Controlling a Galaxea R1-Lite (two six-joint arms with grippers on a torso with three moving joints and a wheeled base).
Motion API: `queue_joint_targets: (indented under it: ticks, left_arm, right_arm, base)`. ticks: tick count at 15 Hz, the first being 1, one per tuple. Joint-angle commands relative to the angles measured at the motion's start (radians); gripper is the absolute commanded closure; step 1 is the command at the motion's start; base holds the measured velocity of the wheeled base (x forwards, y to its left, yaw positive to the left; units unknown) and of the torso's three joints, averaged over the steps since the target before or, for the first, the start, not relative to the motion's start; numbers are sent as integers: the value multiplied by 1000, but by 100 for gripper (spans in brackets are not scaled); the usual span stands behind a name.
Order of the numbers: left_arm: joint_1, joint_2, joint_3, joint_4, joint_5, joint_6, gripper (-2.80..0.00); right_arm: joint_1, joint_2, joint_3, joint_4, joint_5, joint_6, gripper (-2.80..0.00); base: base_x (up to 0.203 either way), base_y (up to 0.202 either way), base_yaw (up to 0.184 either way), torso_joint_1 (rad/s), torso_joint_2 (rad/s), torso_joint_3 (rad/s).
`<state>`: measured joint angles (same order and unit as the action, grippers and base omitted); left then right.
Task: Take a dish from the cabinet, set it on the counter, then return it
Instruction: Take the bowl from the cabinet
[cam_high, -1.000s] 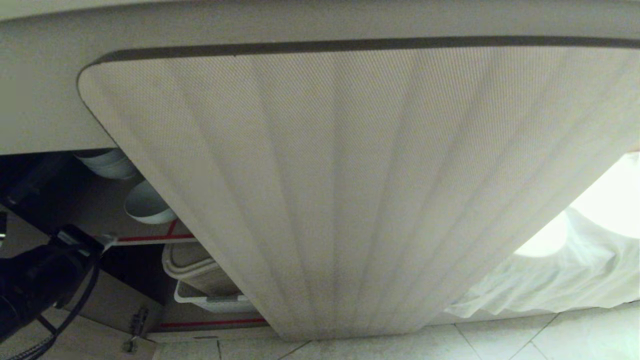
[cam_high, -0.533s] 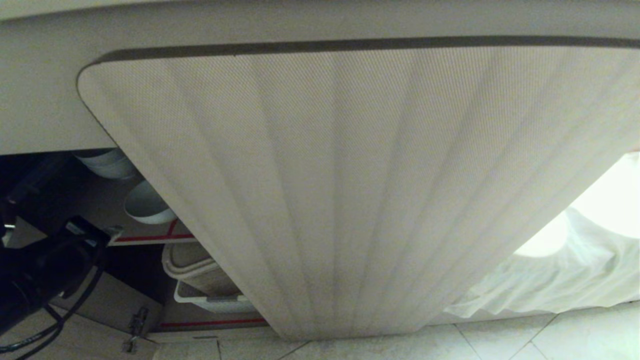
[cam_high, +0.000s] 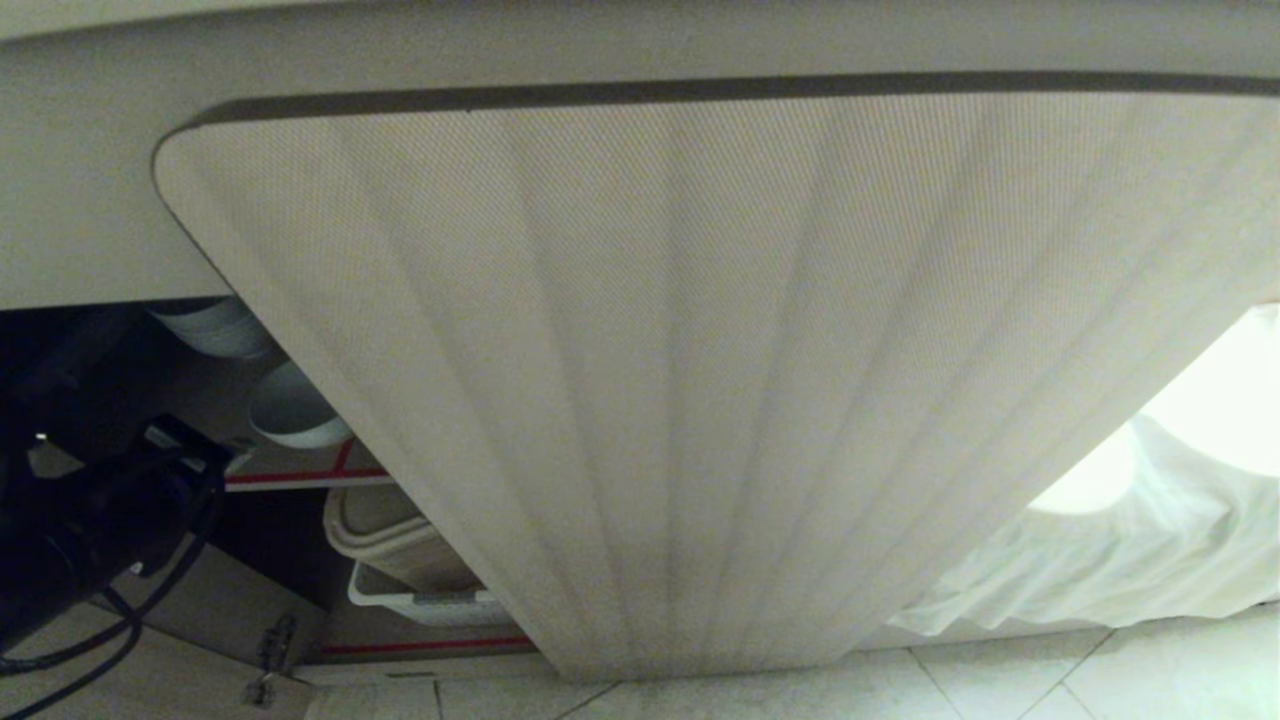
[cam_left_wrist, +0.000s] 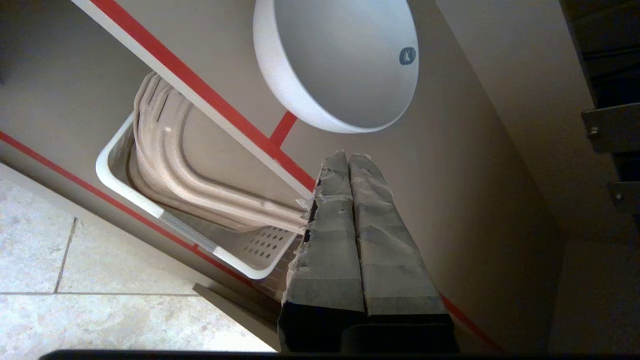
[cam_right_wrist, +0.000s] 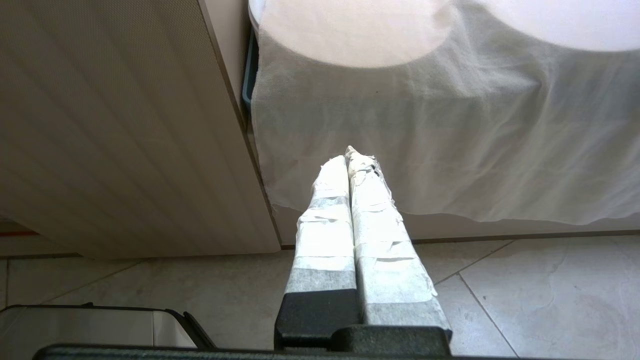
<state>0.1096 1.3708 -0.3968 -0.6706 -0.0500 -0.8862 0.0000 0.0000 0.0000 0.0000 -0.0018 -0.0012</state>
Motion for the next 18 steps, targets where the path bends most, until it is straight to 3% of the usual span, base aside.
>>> queue_joint_targets:
  ticks: [1,11,12,18]
  left_arm:
    - [-1,7,-2,-4,-1,-5,0]
    - [1,19,-2,-4,-2,-2,0]
    - [-1,21,0,-4,-2,1,-280]
    - [0,21,-1,-20,-1,1,-280]
  right_arm:
    - [0,0,0,0,0,0,0]
    - [0,0,0,0,0,0,0]
    - [2,0,0,0,0,0,0]
    - [0,0,0,0,0,0,0]
  base:
    - [0,0,0,0,0,0]
    - [0,0,0,0,0,0]
    - [0,0,0,0,0,0]
    - [0,0,0,0,0,0]
